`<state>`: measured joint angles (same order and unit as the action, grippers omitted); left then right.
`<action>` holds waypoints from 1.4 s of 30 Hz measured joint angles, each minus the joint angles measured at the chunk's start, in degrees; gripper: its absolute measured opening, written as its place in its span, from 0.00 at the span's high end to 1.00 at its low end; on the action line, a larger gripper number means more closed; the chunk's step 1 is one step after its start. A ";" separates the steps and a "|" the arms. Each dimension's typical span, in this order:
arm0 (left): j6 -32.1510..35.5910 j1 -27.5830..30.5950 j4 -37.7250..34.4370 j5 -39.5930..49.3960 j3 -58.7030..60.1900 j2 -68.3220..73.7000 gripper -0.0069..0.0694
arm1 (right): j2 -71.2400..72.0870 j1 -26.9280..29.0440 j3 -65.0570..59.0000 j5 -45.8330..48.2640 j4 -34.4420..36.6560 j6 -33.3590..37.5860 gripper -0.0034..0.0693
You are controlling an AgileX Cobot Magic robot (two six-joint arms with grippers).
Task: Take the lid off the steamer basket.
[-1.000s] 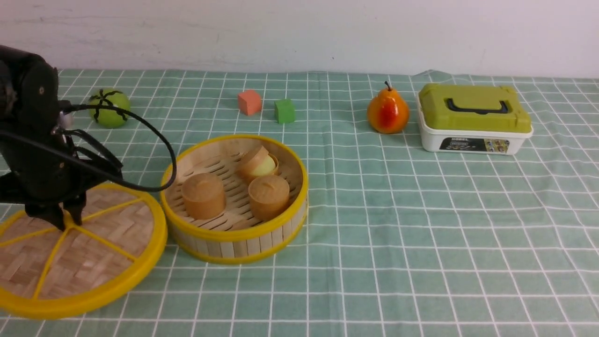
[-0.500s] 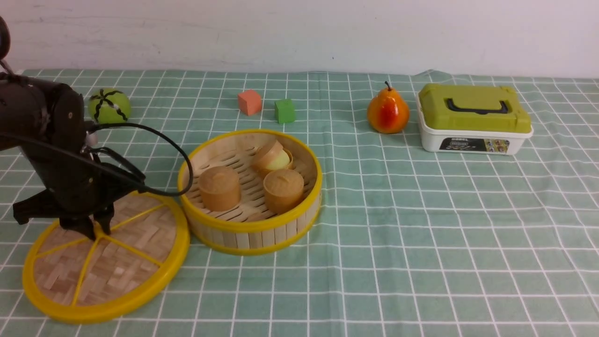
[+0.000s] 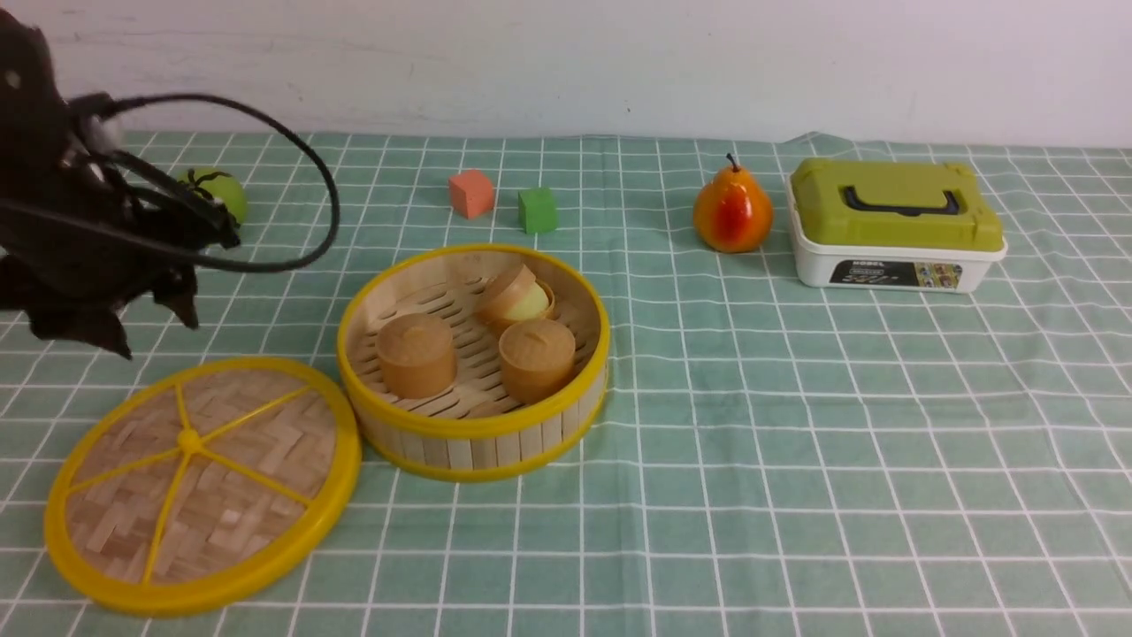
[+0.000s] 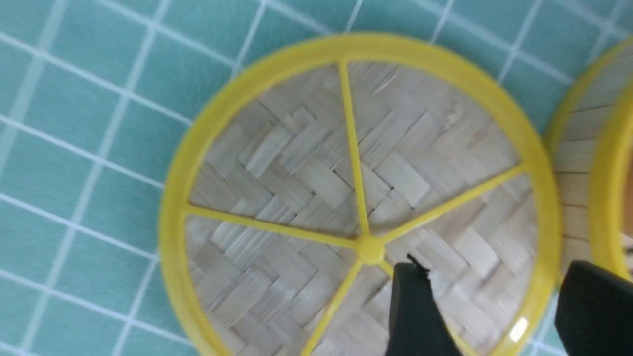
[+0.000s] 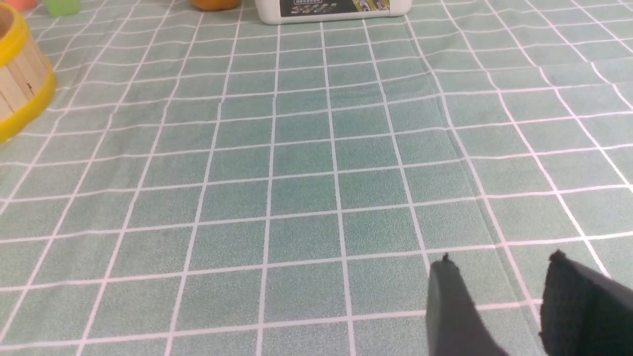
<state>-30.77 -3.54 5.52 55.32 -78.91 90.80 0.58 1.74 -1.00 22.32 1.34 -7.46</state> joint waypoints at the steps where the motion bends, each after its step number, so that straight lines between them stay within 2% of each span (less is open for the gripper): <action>1: 2.87 0.00 -0.19 2.67 -0.22 -2.73 0.45 | 0.00 0.00 0.00 0.00 0.00 0.00 0.62; 3: 5.34 0.00 -0.94 5.61 -0.29 -6.01 0.51 | 0.00 0.00 0.00 0.00 0.00 0.00 0.62; 4: 7.28 0.00 -1.80 8.41 -0.29 -9.16 0.59 | 0.00 0.00 0.00 0.00 0.00 0.00 0.62; 5: 7.69 0.00 -2.05 9.03 -0.29 -10.09 0.62 | 0.00 0.00 0.00 0.00 0.00 0.00 0.62; 6: 8.91 0.00 -2.46 10.96 -0.23 -14.09 0.74 | 0.00 0.00 0.00 0.00 0.00 0.00 0.62; 8: 9.65 0.00 -2.87 11.34 0.67 -19.91 0.89 | 0.00 0.00 0.00 0.00 0.00 0.00 0.62; 9: 9.82 0.00 -3.02 11.23 1.42 -23.14 0.92 | 0.00 0.00 0.00 0.00 0.00 0.00 0.62; 15: 9.96 0.00 -4.76 7.14 11.95 -42.09 0.93 | 0.00 0.00 0.00 0.00 0.00 0.00 0.62; 16: 9.96 0.00 -6.43 2.24 19.03 -50.29 0.93 | 0.00 0.00 0.00 0.00 0.00 0.00 0.62; 17: 9.96 0.00 -6.63 2.24 19.78 -51.24 0.93 | 0.00 0.00 0.00 0.00 0.00 0.00 0.62; 19: 9.96 0.00 -9.43 -4.77 28.20 -61.87 0.93 | 0.00 0.00 0.00 0.00 0.00 0.00 0.62; 23: 9.96 0.00 -13.51 -14.67 40.59 -72.92 0.93 | 0.00 0.00 0.00 0.00 0.00 0.00 0.62; 32: 9.96 0.00 -14.18 -28.21 52.43 -76.18 0.93 | 0.00 0.00 0.00 0.00 0.00 0.00 0.62; 42: 9.96 0.00 -10.38 -26.35 54.54 -76.18 0.93 | 0.00 0.00 0.00 0.00 0.00 0.00 0.62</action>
<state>-20.81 -3.54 -4.86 28.97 -24.36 14.62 0.58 1.74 -1.00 22.32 1.34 -7.46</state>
